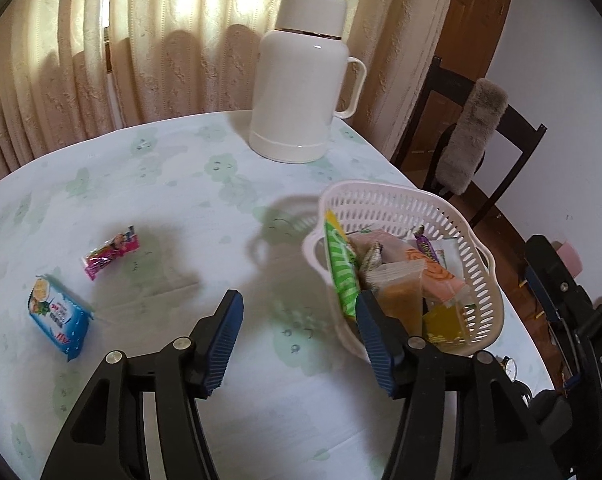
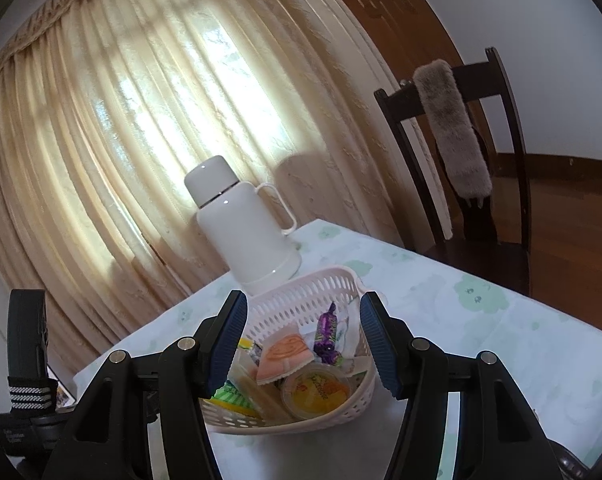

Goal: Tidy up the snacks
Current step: 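Lower the biscuit pack into the basket and open the left gripper, then move the left gripper to the blue cracker box and grasp it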

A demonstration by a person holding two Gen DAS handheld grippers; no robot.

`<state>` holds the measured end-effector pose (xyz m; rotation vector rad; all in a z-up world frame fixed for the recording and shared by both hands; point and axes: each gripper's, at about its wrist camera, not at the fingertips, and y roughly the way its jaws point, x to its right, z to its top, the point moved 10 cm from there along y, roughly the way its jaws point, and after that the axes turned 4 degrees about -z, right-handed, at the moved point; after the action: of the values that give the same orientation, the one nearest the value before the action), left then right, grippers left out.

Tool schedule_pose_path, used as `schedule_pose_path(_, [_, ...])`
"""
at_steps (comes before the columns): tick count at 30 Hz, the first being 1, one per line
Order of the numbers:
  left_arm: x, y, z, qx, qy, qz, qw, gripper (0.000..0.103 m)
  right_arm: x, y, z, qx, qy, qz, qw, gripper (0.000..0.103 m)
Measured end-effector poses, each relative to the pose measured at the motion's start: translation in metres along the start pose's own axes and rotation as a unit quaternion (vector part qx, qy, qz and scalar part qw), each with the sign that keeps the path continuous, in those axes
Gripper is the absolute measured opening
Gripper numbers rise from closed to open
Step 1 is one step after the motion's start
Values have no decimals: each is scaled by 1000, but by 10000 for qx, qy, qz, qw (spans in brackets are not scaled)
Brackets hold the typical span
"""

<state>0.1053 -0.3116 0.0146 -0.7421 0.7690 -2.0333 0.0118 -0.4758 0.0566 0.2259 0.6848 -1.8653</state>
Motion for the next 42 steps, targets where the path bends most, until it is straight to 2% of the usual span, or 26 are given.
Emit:
schedule_pose_path(8, [-31, -16, 2, 111, -250, 168, 9995, 64, -28, 0, -10, -96, -459, 428, 9980, 60])
schedule_pose_path(14, [-74, -37, 4, 320, -448, 620, 9966, 68, -48, -1, -19, -122, -839, 647, 9943, 60])
schedule_pose_path(19, [-122, -53, 2, 402, -847, 962, 9909, 68, -55, -1, -25, -166, -961, 702, 9928, 61])
schedule_pose_path(25, [-167, -66, -4, 447, -1360, 1194, 9825, 68, -59, 1, -30, -220, -1077, 699, 9915, 61])
schedule_pose_path(28, [-184, -65, -8, 385, -1571, 1305, 9782, 69, -66, 1, -34, -231, -1186, 748, 9899, 61])
schedule_pose_path(37, [-221, -29, -31, -243, -2096, 1676, 9630, 69, -89, -6, -48, -200, -1628, 1009, 9813, 64])
schedule_pose_path(42, [-222, -19, -31, -298, -2254, 1630, 9601, 69, -95, -7, -54, -249, -1753, 1101, 9780, 66])
